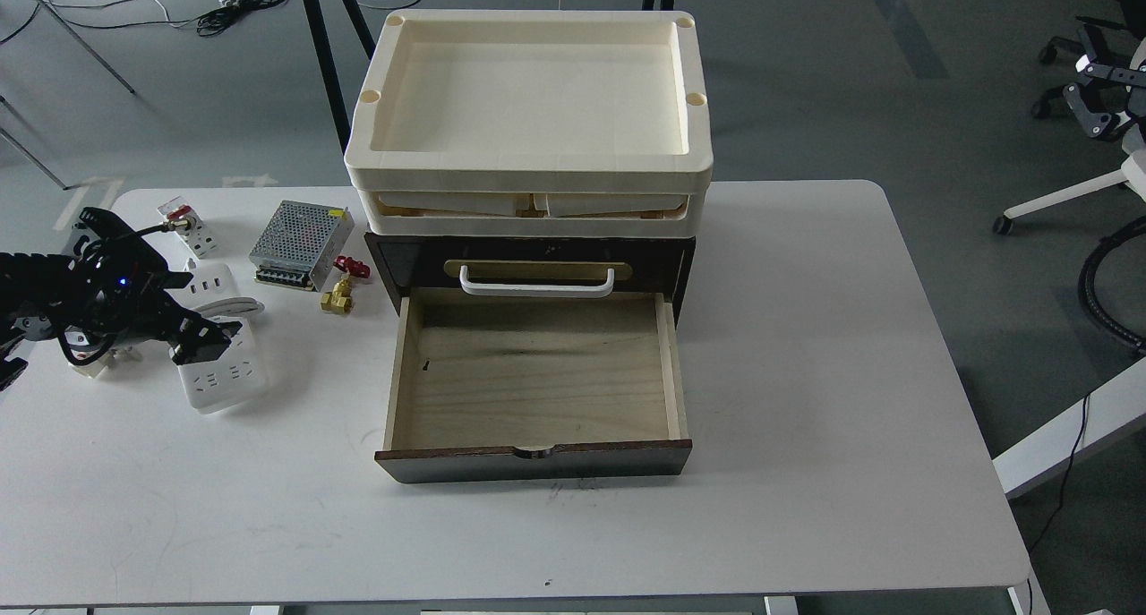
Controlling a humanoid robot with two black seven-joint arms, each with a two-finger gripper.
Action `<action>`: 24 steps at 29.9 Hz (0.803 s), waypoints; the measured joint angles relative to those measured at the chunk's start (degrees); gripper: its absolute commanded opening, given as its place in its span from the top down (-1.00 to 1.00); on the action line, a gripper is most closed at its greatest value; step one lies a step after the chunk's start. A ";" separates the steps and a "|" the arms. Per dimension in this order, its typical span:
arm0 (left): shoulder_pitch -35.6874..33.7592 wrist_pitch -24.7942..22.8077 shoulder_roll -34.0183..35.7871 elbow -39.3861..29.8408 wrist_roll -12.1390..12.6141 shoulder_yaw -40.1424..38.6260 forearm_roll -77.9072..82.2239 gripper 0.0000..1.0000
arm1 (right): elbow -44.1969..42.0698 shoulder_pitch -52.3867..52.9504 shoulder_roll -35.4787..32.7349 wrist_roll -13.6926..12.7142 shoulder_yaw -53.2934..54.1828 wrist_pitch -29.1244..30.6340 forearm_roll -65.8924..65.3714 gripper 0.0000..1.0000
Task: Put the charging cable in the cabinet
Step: 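Reach the left gripper toward the white power strip beside the cabinet, then close the left gripper on the white power strip and lift it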
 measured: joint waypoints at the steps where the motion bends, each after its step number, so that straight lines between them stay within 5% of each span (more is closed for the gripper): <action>1: 0.00 0.80 -0.57 1.28 0.00 0.14 -0.04 -0.65 | 0.00 -0.06 0.02 0.00 0.00 0.00 0.02 -0.99; 24: 3.17 4.02 -2.50 4.41 0.00 0.19 -2.23 -0.45 | 0.02 -1.44 0.02 0.00 0.05 0.02 0.03 -0.99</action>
